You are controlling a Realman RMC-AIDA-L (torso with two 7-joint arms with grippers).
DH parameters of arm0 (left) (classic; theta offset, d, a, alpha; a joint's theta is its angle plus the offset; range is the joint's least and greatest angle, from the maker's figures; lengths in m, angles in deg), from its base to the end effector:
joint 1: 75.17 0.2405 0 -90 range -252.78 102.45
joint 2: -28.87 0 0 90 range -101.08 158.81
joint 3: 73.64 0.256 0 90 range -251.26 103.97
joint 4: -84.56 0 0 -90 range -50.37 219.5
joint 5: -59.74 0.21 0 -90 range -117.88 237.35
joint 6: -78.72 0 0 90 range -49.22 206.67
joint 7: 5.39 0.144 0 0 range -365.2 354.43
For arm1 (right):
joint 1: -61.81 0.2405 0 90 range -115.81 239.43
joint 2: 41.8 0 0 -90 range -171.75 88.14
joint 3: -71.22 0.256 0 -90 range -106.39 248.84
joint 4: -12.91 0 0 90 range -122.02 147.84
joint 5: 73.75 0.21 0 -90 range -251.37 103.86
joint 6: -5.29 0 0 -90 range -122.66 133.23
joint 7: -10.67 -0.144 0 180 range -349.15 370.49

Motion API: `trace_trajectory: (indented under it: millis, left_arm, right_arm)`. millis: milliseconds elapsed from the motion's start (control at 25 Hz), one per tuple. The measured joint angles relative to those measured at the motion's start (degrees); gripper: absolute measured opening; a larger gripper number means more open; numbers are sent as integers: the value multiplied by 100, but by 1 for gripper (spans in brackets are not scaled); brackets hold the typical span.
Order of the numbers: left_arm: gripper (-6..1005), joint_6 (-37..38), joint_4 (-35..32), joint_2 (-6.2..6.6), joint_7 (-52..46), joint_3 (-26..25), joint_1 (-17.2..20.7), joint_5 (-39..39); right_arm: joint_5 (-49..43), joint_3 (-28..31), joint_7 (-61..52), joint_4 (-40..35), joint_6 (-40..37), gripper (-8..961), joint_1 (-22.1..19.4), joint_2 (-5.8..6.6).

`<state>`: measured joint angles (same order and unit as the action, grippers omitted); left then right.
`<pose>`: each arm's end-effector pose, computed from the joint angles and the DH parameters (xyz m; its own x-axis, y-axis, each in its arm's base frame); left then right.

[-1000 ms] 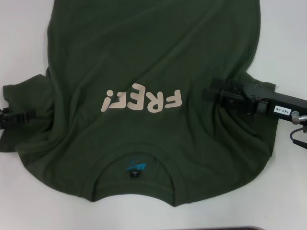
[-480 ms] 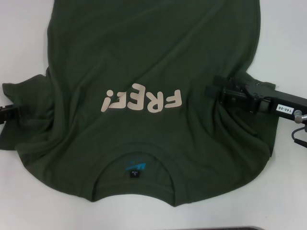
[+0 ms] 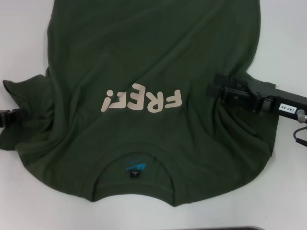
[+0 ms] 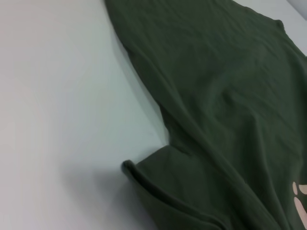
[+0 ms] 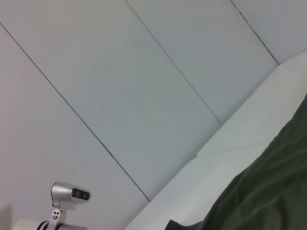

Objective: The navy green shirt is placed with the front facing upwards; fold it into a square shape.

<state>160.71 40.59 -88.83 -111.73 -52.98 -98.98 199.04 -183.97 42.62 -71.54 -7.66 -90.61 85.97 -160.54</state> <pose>-0.3741 0.2918 0.0485 0.4068 0.7949 0.4501 0.9122 -0.3268 -0.2471 0.2926 0.2723 -0.0181 0.3946 -0.5741 -0.7174 -0.7131 -0.6838 0.1550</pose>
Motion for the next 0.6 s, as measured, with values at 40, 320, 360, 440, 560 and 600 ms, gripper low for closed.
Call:
trace_trajectory:
  millis: [40,320,360,440,560,600]
  left_arm:
    - [45,13,-5,-1,0,10,-3,0]
    - [41,34,-7,0,1,49,-9,6]
    - [41,34,-7,0,1,49,-9,6]
    - [40,145,-7,5,12,28,-8,-20]
    - [39,539,-12,18,33,-11,-29,-120]
    - [38,645,-18,19,33,-15,-37,-150]
  right_arm:
    - [0,0,0,0,0,899,0,0]
    - [0,29,18,0,-41,899,-8,0]
    - [0,30,19,0,-45,898,-8,0]
    - [0,30,21,0,-43,898,-10,0]
    - [0,30,27,1,-23,898,-20,0]
    - [0,30,29,0,-12,898,-24,0]
